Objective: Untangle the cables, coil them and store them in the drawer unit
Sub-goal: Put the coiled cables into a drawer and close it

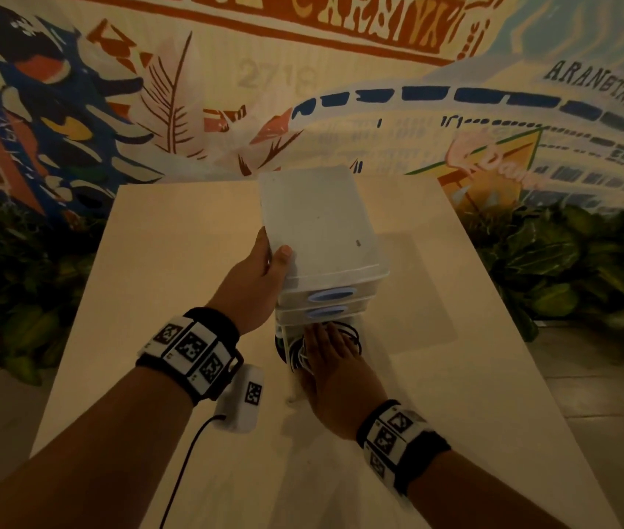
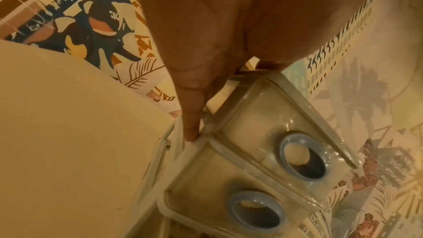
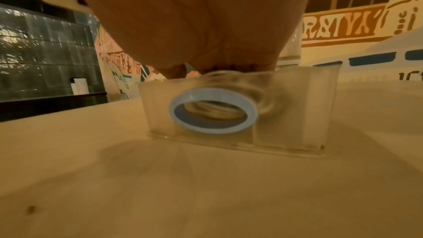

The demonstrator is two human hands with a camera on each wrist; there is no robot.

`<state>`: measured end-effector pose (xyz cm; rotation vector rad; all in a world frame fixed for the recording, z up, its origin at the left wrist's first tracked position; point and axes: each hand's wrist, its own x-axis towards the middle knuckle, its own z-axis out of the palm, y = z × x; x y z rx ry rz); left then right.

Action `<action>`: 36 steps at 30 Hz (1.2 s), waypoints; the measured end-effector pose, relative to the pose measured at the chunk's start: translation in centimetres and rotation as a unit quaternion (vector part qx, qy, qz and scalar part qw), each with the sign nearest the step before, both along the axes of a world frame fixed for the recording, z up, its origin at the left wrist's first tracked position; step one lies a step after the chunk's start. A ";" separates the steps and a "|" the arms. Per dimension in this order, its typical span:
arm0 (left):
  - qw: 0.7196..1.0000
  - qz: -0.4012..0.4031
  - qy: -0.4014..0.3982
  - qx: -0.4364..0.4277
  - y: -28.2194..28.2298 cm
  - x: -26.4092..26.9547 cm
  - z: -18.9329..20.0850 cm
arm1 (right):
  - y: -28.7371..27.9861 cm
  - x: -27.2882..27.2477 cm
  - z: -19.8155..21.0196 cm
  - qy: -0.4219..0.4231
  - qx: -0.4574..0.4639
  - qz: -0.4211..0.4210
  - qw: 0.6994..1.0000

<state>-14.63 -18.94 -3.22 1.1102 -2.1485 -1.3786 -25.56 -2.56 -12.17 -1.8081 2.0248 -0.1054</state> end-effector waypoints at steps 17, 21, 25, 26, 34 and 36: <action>0.999 0.029 -0.008 0.035 0.0 0.0 0.6 | 0.7 -1.0 -1.8 -0.009 -0.206 -0.111 0.972; 0.999 0.031 -0.014 0.024 -0.1 -0.1 0.3 | 1.2 -1.7 -1.5 -0.011 -0.261 -0.084 0.962; 0.999 0.034 -0.018 0.022 0.0 -0.2 0.3 | 2.0 -0.4 -2.0 -0.003 -0.179 -0.020 0.984; 0.999 0.035 -0.018 0.019 0.0 -0.2 0.3 | 2.0 -0.2 -2.3 0.006 -0.147 0.000 0.989; 0.999 0.031 -0.038 0.003 -0.3 -0.4 0.3 | -0.2 -2.5 -1.7 -0.021 -0.148 0.052 0.987; 0.999 0.028 -0.041 0.000 -0.3 -0.3 0.4 | 0.2 -3.0 -1.5 -0.008 -0.215 0.004 0.977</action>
